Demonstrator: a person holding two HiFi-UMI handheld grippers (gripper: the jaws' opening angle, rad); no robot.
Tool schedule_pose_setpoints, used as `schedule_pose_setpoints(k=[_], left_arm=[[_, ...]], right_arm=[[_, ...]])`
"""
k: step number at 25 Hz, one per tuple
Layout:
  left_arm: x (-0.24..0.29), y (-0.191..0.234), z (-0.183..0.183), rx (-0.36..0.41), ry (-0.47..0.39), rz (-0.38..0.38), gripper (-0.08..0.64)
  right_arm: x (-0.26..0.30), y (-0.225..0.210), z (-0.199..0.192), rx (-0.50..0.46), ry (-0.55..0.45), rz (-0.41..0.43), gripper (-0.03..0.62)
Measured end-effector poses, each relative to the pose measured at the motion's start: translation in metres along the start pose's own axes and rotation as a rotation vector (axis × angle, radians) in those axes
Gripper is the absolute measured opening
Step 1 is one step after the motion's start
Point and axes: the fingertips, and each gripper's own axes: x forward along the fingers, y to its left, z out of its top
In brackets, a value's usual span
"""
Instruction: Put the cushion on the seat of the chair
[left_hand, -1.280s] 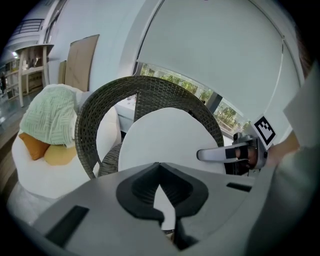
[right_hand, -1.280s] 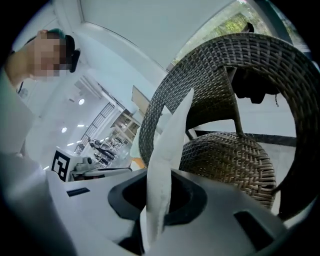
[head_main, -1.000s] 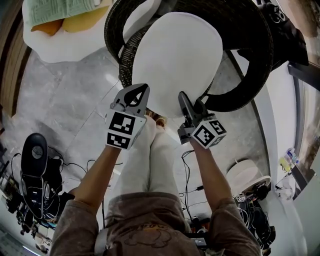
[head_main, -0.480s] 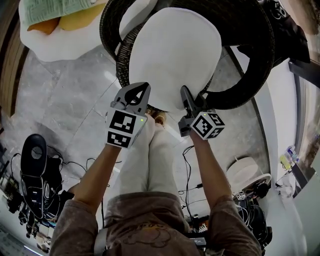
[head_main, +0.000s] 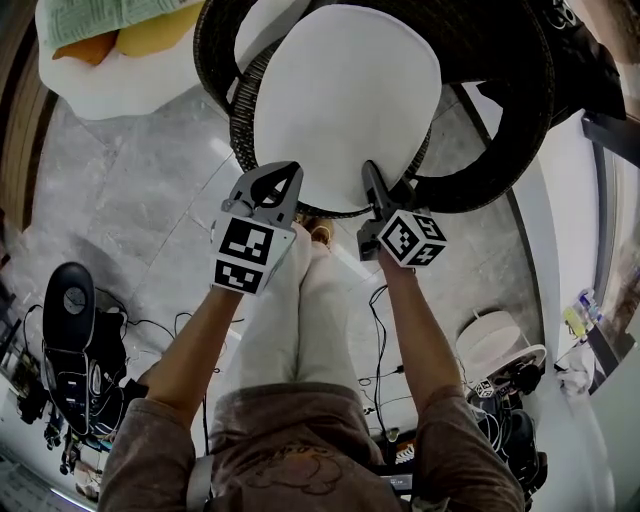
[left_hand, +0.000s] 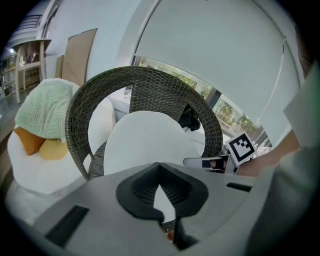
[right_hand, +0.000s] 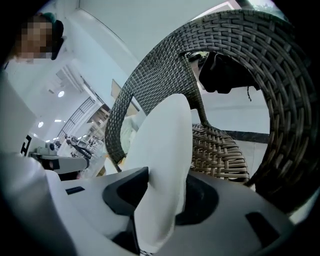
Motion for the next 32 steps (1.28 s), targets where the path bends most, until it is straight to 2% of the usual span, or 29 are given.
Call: schedule_pose_setpoints(k=[2,5,8,22,32], left_arm=[[0.000,-0.002,-0.001,-0.001,0.000,0.000,0.005],[-0.001,-0.005,-0.001,-0.001,-0.002,-0.002,0.005],[-0.002,-0.008,-0.003,-0.001,-0.004,-0.004,0.005],[-0.016,-0.021,-0.006,-0.001,-0.015,-0.005,0.005],[-0.031,-0.034,0.009,0.007,-0.029,-0.005,0.005]], right_arm=[[-0.001,-0.001,-0.001,-0.005,0.003,-0.017,0.166],[-0.003,-0.005,-0.002,-0.018,0.015,-0.043,0.230],[-0.006,-0.008,-0.005,-0.041,0.021,-0.063,0.256],[-0.035,-0.012,-0.009,-0.056,0.020,-0.119,0.267],[-0.054,0.028,0.010,-0.065,0.001,-0.052,0.265]])
